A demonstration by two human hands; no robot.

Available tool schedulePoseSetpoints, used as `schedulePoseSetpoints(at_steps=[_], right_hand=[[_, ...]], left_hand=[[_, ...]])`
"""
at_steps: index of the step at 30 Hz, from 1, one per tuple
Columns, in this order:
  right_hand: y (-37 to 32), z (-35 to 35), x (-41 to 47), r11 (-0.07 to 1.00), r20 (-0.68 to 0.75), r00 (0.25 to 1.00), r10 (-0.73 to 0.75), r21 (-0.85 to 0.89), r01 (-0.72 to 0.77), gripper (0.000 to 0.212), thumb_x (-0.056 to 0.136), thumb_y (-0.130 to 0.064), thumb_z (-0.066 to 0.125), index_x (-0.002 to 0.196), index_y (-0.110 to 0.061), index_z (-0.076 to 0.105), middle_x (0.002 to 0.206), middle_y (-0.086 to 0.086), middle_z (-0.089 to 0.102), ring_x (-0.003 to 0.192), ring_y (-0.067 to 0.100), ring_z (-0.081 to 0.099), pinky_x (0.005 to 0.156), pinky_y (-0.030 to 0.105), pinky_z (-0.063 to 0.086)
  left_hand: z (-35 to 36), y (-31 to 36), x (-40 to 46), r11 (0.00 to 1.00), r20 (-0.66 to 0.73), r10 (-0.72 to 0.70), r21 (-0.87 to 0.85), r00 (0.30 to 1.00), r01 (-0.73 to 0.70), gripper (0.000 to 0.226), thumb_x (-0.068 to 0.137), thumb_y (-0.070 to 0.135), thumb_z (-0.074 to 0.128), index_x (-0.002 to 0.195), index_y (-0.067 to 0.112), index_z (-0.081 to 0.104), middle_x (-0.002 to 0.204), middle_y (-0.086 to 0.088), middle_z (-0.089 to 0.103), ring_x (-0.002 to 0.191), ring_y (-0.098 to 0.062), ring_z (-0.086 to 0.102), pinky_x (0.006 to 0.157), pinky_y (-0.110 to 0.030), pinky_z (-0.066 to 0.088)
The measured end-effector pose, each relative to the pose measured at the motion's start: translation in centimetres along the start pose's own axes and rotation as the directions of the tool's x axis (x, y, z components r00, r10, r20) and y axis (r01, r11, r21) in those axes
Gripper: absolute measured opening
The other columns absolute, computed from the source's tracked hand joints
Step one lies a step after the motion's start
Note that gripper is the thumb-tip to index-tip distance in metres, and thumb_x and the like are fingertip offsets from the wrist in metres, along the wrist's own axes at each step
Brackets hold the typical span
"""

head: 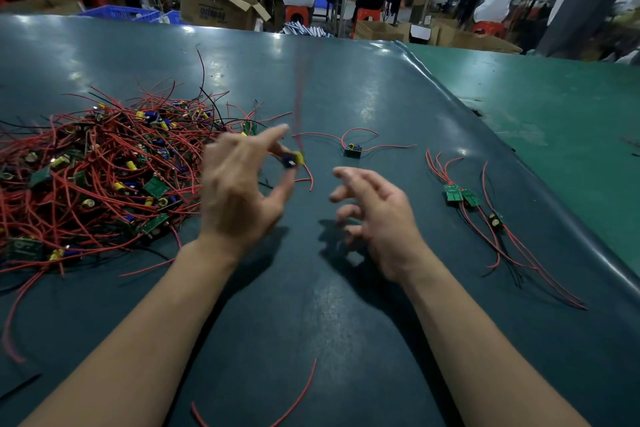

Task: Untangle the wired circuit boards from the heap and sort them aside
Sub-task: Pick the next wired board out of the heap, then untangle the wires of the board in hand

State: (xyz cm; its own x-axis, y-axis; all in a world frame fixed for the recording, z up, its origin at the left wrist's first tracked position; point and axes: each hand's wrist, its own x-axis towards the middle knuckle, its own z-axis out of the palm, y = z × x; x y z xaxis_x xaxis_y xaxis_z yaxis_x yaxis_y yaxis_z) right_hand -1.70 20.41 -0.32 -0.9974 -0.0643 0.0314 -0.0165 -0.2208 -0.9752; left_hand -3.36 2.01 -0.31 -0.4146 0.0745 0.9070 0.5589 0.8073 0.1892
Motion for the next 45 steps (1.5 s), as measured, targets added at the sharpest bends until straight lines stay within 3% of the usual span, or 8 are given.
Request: schedulePoseSetpoints(at_steps=[5,10,12,14,17,27,38,45], right_hand=[[0.4,0.8,-0.6,0.993,0.069,0.993,-0.095,-0.068,0.1,0.013,0.095,-0.009,0.058,0.106,-0.013,0.064,0.077,0.002,0.067,0.061,0.01,0.062,0.041,0.024,0.05],[-0.2,0.3,-0.3,0.997,-0.072,0.995,-0.068,0.042,0.071,0.018,0.1,-0.019,0.052,0.1,-0.012,0.069,0.079,0.003,0.07,0.06,0.013,0.066,0.039,0.021,0.046],[-0.2,0.3,-0.2,0.996,-0.074,0.995,-0.061,0.06,0.066,0.02,0.1,-0.021,0.052,0.1,-0.014,0.071,0.086,0.001,0.07,0.062,0.011,0.064,0.039,0.021,0.044],[-0.2,0.3,-0.3,0.997,-0.067,0.996,-0.051,0.06,0.055,0.02,0.099,-0.023,0.053,0.099,-0.017,0.073,0.089,-0.005,0.07,0.067,0.008,0.064,0.043,0.02,0.045],[-0.2,0.4,-0.3,0.997,-0.028,1.0,0.003,0.08,-0.001,0.021,0.099,-0.021,0.053,0.102,-0.012,0.072,0.087,0.0,0.073,0.076,0.008,0.067,0.051,0.019,0.049],[0.1,0.5,-0.2,0.999,-0.176,0.984,-0.037,-0.006,0.037,0.009,0.087,-0.021,0.07,0.088,-0.014,0.076,0.076,-0.003,0.072,0.059,0.011,0.06,0.043,0.019,0.042],[0.1,0.3,-0.3,0.999,0.007,1.0,-0.004,-0.044,0.004,0.004,0.087,-0.015,0.069,0.086,-0.014,0.073,0.075,0.004,0.07,0.052,0.011,0.058,0.039,0.021,0.043],[-0.2,0.1,-0.5,0.999,-0.068,0.998,0.014,0.032,-0.012,0.006,0.093,-0.008,0.062,0.088,-0.007,0.066,0.075,0.008,0.074,0.058,0.013,0.067,0.044,0.018,0.047]], left_hand=[[0.8,2.2,-0.7,0.957,0.274,0.174,-0.272,0.946,-0.098,0.034,0.085,0.003,0.067,0.119,0.003,0.065,0.111,-0.009,0.068,0.093,-0.027,0.064,0.086,-0.041,0.052],[0.9,3.1,-0.8,0.946,0.115,0.079,-0.323,0.99,-0.038,0.014,0.085,0.007,0.073,0.095,-0.001,0.07,0.099,-0.014,0.062,0.089,-0.025,0.061,0.08,-0.032,0.052],[1.0,3.3,-1.1,0.933,0.132,-0.006,-0.356,0.991,0.053,0.017,0.088,0.017,0.072,0.079,0.003,0.069,0.081,-0.007,0.06,0.069,-0.018,0.056,0.064,-0.028,0.048],[1.3,3.5,-1.4,0.889,0.37,-0.131,-0.366,0.92,0.274,0.027,0.091,0.034,0.067,0.082,0.009,0.07,0.074,0.0,0.062,0.06,-0.016,0.055,0.06,-0.032,0.048],[1.6,3.7,-1.5,0.737,0.597,-0.278,-0.37,0.752,0.566,0.034,0.088,0.049,0.056,0.092,0.019,0.07,0.075,0.006,0.067,0.055,-0.016,0.06,0.057,-0.03,0.051],[1.7,3.7,-0.7,0.273,0.597,-0.507,-0.573,0.622,0.772,0.01,0.089,0.012,0.067,0.081,0.007,0.071,0.064,0.0,0.07,0.045,-0.011,0.055,0.048,-0.021,0.049],[1.9,2.9,-0.9,0.289,0.624,-0.458,-0.569,0.633,0.77,0.033,0.082,0.038,0.064,0.072,0.006,0.067,0.063,-0.003,0.065,0.046,-0.01,0.05,0.046,-0.013,0.038],[2.0,3.0,-1.0,0.282,0.631,-0.468,-0.557,0.619,0.781,0.035,0.082,0.043,0.062,0.078,0.009,0.072,0.065,-0.001,0.067,0.046,-0.009,0.05,0.046,-0.015,0.039]])
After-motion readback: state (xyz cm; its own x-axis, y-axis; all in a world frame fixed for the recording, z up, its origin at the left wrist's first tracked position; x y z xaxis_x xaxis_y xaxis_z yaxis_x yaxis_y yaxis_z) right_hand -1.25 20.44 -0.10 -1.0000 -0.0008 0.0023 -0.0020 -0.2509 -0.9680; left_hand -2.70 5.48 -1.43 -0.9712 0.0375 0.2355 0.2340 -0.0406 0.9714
